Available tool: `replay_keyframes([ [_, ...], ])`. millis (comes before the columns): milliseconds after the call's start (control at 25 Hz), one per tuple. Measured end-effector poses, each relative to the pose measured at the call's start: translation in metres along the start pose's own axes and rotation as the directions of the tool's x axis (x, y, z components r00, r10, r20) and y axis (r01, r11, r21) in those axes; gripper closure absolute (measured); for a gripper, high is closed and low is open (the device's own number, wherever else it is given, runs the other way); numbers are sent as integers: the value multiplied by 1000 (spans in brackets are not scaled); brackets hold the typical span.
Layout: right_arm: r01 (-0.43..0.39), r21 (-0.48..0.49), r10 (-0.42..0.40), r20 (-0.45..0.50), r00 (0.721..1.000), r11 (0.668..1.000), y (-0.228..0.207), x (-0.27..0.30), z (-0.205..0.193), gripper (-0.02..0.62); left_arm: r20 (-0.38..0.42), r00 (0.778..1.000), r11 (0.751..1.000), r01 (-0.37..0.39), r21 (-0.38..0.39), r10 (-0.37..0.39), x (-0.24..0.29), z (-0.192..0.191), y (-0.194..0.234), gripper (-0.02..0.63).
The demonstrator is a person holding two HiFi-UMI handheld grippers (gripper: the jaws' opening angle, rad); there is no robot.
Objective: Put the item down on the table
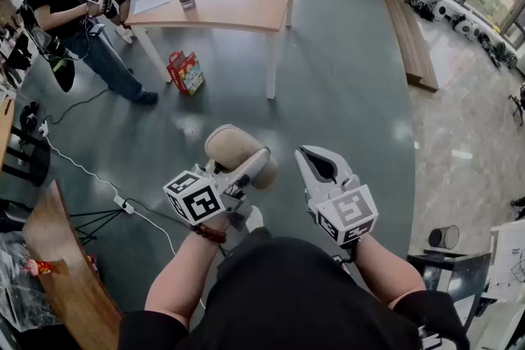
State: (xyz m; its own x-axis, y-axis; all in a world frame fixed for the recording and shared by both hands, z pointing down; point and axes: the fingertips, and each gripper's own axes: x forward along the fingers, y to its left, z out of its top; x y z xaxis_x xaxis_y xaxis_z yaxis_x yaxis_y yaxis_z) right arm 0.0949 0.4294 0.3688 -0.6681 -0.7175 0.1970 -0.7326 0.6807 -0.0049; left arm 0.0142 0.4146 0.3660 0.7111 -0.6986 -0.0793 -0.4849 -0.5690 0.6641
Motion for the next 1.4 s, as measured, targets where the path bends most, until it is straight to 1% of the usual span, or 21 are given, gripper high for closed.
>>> replay_keyframes([
  [240, 5, -11, -5, 0, 1000, 1000, -1, 52, 15, 601, -18, 1000, 1000, -1, -10, 1, 6, 36, 37, 239],
  [360, 12, -18, -12, -1, 1000, 1000, -1, 76, 23, 601, -10, 1000, 1000, 13, -14, -13, 8, 54, 56, 239],
  [520, 26, -29, -26, -4, 1000, 999, -1, 100, 32, 601, -12, 1000, 999, 21, -25, -21, 10, 70, 77, 241],
  [640, 36, -36, -36, -2, 999, 999, -1, 114, 38, 601, -18, 1000, 999, 22, -31, -23, 11, 78, 89, 241],
  [840, 42, -45, -42, -3, 999, 998, -4, 128, 45, 600, -7, 1000, 998, 13, -68, -14, 13, 88, 106, 241],
  [1080, 22, -51, -22, -6, 1000, 998, -9, 144, 46, 580, -2, 1000, 996, 1, -86, -1, 24, 96, 124, 241],
  [1240, 7, -49, -8, -4, 1000, 999, -20, 155, 46, 569, 3, 1000, 995, -9, -95, 9, 38, 102, 136, 241],
  [1400, 6, -36, -6, 0, 1000, 999, -41, 170, 47, 563, -7, 1000, 995, -18, -100, 17, 57, 108, 150, 242],
])
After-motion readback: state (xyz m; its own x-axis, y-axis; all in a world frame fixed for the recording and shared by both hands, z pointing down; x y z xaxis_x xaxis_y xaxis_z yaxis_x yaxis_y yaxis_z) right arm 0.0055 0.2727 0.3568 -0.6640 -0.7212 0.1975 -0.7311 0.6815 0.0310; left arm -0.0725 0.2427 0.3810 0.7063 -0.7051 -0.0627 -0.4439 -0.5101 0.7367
